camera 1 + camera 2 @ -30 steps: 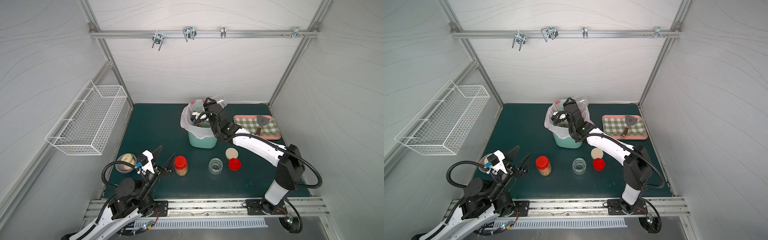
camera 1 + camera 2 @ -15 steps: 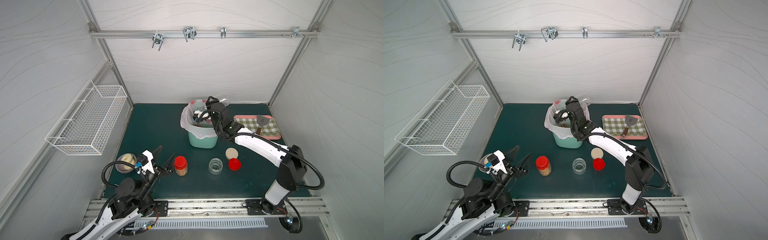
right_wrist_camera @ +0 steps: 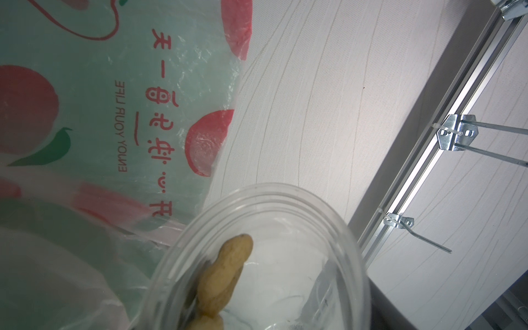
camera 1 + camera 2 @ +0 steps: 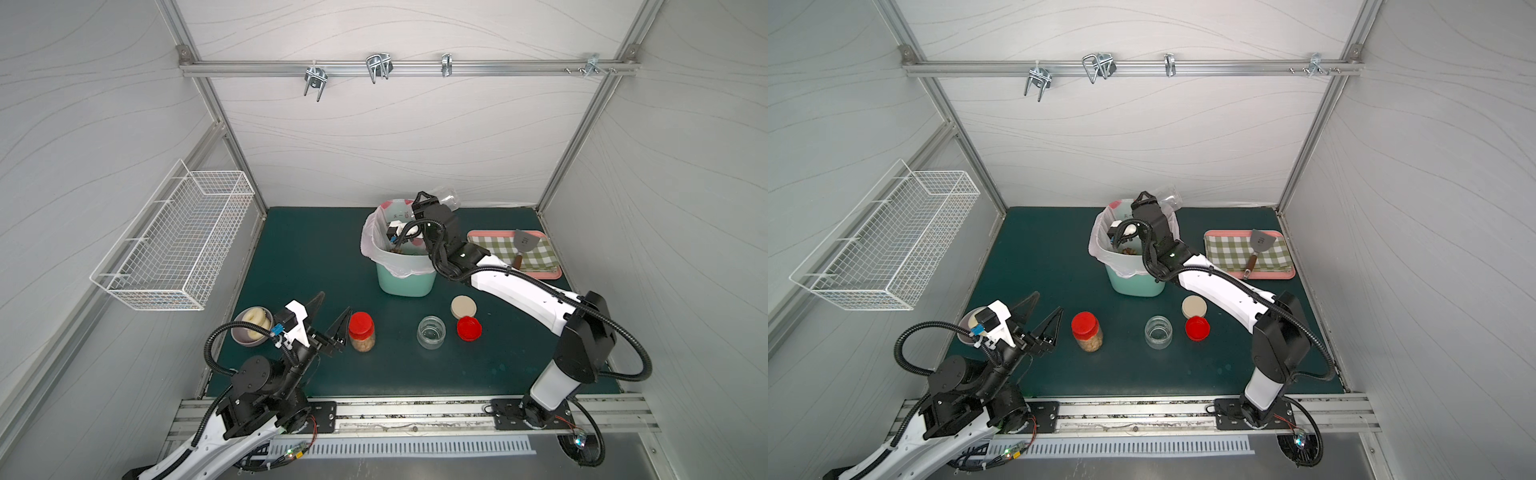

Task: Empty moldy peanuts from jars
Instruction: Pour the moldy peanuts from the jar into the trash bin.

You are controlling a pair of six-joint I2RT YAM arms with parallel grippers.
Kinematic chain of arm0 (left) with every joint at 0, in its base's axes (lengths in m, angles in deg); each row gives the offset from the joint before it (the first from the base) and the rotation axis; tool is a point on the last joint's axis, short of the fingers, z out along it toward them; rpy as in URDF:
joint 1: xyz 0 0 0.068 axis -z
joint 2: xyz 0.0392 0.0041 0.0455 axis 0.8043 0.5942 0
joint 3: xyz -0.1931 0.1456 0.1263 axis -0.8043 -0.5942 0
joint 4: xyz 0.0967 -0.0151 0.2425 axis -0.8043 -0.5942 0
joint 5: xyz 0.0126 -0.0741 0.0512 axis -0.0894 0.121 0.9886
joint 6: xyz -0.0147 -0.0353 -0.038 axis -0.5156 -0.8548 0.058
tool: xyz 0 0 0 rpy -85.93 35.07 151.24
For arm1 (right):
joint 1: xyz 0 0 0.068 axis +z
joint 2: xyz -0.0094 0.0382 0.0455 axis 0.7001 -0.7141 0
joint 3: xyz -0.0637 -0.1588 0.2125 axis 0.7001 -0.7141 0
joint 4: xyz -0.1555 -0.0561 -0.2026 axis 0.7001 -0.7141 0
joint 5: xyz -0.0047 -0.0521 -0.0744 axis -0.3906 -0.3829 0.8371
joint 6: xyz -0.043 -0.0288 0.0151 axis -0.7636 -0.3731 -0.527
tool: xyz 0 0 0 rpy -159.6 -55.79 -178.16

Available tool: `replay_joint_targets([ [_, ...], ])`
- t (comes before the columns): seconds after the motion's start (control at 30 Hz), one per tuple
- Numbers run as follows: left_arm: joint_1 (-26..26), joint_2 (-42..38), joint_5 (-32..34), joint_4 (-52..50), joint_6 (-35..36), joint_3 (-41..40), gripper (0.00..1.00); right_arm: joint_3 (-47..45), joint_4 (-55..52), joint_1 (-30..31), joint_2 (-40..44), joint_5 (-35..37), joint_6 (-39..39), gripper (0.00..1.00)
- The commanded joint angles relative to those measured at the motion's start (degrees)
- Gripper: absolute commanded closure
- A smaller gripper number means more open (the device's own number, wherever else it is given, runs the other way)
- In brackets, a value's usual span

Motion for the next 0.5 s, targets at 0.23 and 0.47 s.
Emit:
replay_joint_targets([
  [0.23, 0.0, 0.0, 1.0, 2.2, 0.6, 0.1, 0.14, 0.4, 2.7, -0.2, 1.1, 1.0, -3.2, 1.00],
  [0.47, 0.0, 0.2, 0.9, 3.2, 0.6, -0.2, 0.14, 0.3, 0.7, 0.4, 0.3, 0.8, -3.9, 1.00],
])
